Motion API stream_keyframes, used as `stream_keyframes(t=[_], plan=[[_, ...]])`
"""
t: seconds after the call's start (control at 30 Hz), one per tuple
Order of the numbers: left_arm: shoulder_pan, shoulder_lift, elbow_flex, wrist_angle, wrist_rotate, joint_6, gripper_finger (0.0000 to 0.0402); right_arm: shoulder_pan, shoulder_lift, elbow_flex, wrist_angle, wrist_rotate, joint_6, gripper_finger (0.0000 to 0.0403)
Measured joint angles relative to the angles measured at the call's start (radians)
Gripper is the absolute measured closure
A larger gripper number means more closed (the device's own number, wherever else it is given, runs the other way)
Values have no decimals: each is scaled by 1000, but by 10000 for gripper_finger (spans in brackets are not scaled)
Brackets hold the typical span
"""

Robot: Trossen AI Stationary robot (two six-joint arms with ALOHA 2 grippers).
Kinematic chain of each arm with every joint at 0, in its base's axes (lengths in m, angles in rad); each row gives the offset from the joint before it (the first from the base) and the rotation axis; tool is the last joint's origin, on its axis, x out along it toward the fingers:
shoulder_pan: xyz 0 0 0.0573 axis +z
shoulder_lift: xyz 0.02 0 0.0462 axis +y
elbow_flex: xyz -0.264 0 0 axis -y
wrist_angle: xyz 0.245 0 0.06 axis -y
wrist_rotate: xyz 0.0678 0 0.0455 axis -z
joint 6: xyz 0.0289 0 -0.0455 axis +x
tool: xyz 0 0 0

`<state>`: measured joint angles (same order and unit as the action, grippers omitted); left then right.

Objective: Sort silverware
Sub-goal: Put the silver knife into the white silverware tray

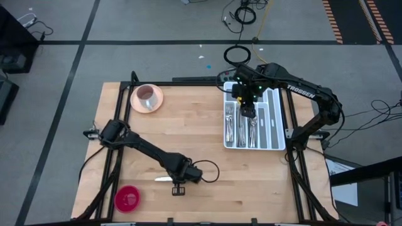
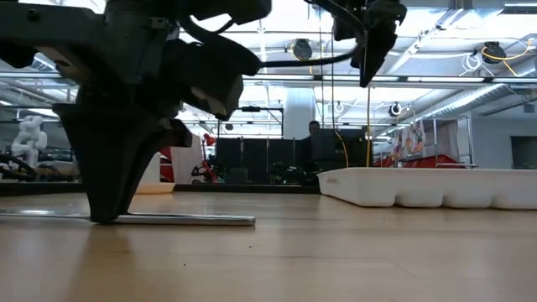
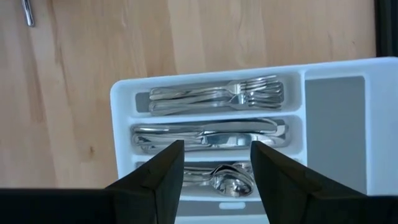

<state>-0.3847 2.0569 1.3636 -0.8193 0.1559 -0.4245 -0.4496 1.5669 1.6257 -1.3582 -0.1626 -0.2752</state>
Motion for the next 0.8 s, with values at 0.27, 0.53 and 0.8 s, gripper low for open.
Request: stream_keyframes(t=[0.27, 0.53, 0.8], plan=[[6, 12, 119, -130, -93, 31, 400, 0, -9, 0, -33, 0, 3, 225], [17, 9, 157, -164, -108, 39, 400, 0, -83, 0, -43, -14, 13, 225], [-23, -146, 196, -364, -356, -93, 400, 111, -151, -30, 6, -47, 212, 225]])
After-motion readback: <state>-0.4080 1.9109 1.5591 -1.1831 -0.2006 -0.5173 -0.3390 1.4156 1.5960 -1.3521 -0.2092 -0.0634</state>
